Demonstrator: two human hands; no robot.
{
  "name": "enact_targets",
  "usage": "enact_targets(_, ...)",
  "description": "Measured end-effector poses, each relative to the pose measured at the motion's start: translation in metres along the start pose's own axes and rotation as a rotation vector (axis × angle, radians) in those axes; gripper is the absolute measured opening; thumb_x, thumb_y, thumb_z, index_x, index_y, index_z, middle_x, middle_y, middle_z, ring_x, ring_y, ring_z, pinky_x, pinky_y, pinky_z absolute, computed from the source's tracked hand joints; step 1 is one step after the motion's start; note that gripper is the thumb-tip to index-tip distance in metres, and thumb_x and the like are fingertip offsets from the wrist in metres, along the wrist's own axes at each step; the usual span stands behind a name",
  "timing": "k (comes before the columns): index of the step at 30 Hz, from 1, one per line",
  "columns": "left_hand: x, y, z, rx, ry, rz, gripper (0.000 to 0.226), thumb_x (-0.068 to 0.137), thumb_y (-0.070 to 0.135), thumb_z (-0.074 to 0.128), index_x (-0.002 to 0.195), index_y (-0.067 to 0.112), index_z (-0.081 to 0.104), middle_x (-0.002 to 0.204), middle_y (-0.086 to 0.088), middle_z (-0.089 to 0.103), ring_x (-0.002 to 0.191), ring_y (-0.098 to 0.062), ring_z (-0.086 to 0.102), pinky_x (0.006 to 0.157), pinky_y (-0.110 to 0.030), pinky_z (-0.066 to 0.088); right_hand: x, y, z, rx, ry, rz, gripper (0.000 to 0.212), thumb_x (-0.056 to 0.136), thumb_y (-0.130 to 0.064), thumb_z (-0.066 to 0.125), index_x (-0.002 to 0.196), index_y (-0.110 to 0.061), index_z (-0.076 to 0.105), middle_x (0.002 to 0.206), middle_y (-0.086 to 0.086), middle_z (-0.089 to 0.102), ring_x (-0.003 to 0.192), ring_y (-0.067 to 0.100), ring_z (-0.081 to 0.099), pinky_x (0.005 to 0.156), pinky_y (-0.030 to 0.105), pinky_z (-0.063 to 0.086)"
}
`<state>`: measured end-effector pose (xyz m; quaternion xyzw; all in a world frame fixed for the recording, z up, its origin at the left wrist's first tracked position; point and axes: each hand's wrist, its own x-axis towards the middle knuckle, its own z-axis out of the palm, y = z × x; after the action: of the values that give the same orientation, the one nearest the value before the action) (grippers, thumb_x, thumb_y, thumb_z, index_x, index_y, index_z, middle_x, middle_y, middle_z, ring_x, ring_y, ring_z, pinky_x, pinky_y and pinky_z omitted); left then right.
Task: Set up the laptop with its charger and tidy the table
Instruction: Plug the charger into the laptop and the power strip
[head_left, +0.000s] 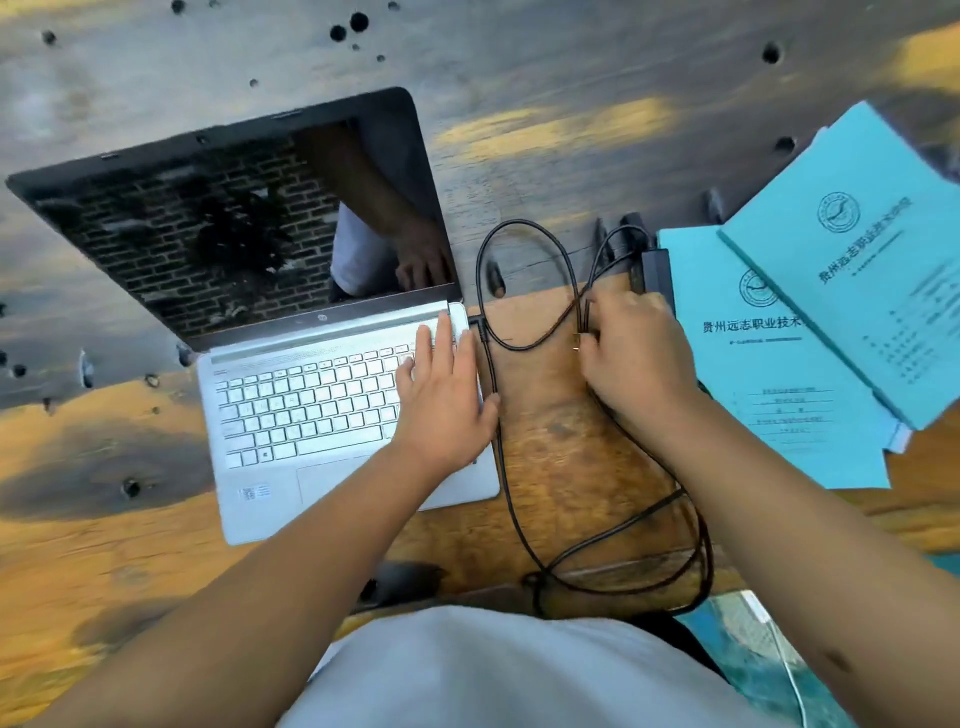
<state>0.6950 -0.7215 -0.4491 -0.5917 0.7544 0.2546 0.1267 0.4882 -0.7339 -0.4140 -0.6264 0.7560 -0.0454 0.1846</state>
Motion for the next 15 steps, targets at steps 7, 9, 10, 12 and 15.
enact_targets(7, -0.036, 0.027, -0.011, -0.144, -0.014, 0.047, 0.073, 0.094, 0.046, 0.047, 0.153, 0.013, 0.018, 0.163, -0.006, 0.013, 0.15, -0.025, 0.005, 0.116, -0.051, 0.012, -0.013, 0.026, 0.003, -0.325, -0.165, -0.057, 0.011, 0.085, -0.014, 0.06, 0.092, -0.009, 0.067, 0.085, 0.01, 0.066, 0.095, 0.031, 0.054, 0.06, 0.031, 0.035)
enact_targets(9, -0.047, 0.033, -0.015, -0.186, -0.017, 0.034, 0.071, 0.095, 0.045, 0.047, 0.152, 0.012, 0.022, 0.161, -0.006, 0.019, 0.149, -0.025, 0.01, 0.116, -0.05, 0.013, -0.015, 0.025, 0.001, -0.339, -0.139, -0.083, 0.012, 0.088, -0.018, 0.059, 0.091, -0.01, 0.067, 0.088, 0.01, 0.067, 0.095, 0.031, 0.054, 0.061, 0.032, 0.034)
enact_targets(10, -0.053, 0.037, -0.018, -0.208, -0.007, 0.03, 0.07, 0.095, 0.044, 0.048, 0.152, 0.012, 0.024, 0.159, -0.007, 0.024, 0.147, -0.025, 0.016, 0.116, -0.049, 0.016, -0.017, 0.023, -0.002, -0.297, -0.105, -0.085, 0.015, 0.089, -0.022, 0.059, 0.09, -0.009, 0.065, 0.089, 0.011, 0.066, 0.094, 0.033, 0.054, 0.062, 0.033, 0.034)
enact_targets(12, -0.064, 0.044, -0.023, -0.319, -0.011, 0.018, 0.063, 0.096, 0.04, 0.05, 0.149, 0.012, 0.032, 0.153, -0.008, 0.037, 0.141, -0.026, 0.03, 0.113, -0.042, 0.026, -0.026, 0.021, -0.011, -0.1, -0.055, -0.024, 0.017, 0.09, -0.028, 0.057, 0.084, -0.011, 0.057, 0.087, 0.013, 0.063, 0.085, 0.036, 0.055, 0.061, 0.034, 0.036)
enact_targets(15, -0.081, 0.058, -0.033, -0.642, -0.059, -0.026, 0.051, 0.098, 0.036, 0.052, 0.143, 0.013, 0.046, 0.144, -0.005, 0.052, 0.131, -0.02, 0.048, 0.102, -0.022, 0.032, -0.043, 0.019, -0.029, 0.285, -0.1, 0.183, 0.018, 0.09, -0.029, 0.056, 0.083, -0.015, 0.047, 0.082, 0.007, 0.062, 0.072, 0.03, 0.059, 0.062, 0.035, 0.043)
